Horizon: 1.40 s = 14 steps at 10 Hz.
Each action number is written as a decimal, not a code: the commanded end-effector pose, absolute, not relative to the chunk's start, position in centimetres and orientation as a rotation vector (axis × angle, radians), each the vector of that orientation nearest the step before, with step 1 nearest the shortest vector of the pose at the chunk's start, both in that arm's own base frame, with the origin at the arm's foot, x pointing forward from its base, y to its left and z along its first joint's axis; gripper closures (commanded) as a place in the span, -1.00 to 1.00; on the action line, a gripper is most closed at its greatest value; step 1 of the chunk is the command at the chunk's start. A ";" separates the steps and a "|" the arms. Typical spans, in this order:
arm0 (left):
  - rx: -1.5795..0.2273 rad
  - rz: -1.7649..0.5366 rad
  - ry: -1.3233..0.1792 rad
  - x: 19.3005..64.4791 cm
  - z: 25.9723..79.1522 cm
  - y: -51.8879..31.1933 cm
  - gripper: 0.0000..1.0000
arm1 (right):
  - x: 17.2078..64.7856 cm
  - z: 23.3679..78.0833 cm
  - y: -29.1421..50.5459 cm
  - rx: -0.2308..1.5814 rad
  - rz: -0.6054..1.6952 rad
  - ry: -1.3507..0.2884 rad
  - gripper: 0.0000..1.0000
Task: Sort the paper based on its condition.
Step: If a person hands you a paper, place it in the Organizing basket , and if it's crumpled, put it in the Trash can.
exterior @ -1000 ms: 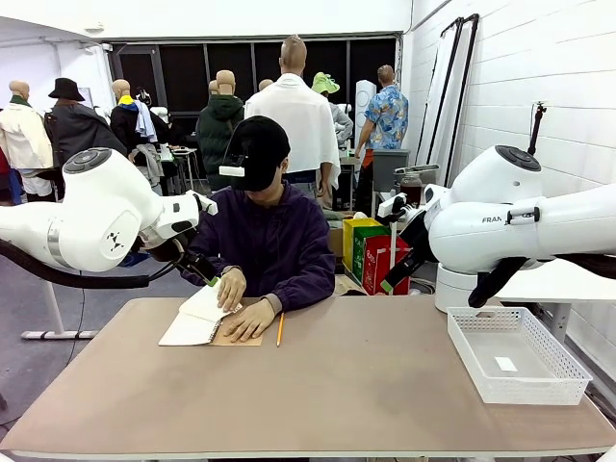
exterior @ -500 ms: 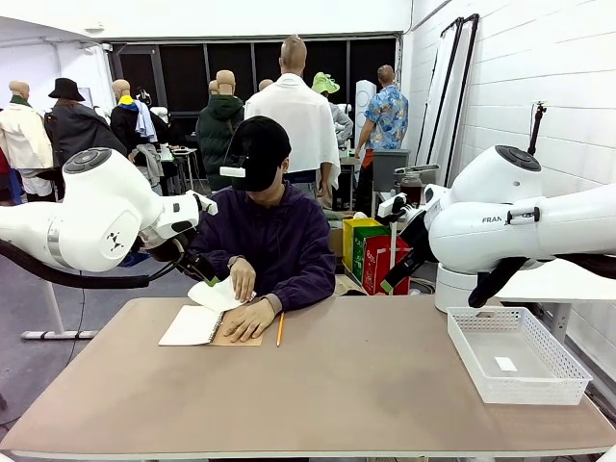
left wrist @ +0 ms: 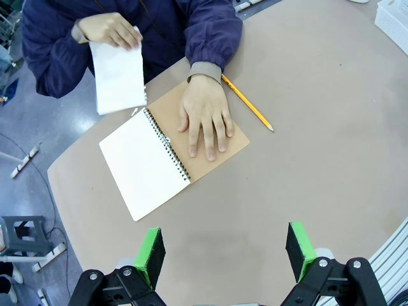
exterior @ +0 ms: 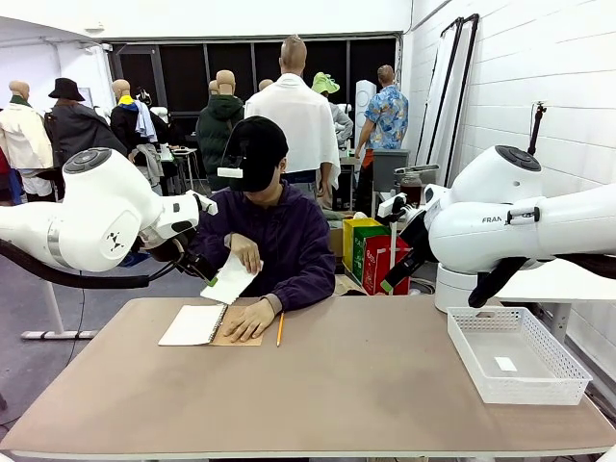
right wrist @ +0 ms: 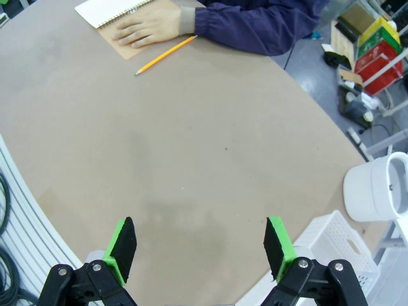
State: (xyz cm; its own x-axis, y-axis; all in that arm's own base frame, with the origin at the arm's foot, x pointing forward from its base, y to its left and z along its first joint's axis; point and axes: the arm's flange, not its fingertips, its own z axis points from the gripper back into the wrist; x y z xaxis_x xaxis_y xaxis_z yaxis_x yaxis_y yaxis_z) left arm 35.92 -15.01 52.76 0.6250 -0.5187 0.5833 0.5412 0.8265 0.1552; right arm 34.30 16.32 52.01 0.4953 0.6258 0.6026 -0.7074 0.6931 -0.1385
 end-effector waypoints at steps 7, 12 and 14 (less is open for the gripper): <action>-0.042 -0.605 -0.650 36.0 52.7 -14.9 -1.00 | 34.3 52.0 16.3 0.135 0.808 -0.673 -1.00; -0.042 -0.605 -0.650 36.0 52.7 -14.9 -1.00 | 34.3 52.0 16.3 0.135 0.808 -0.673 -1.00; -0.042 -0.605 -0.650 36.0 52.7 -14.9 -1.00 | 34.3 52.0 16.3 0.135 0.808 -0.673 -1.00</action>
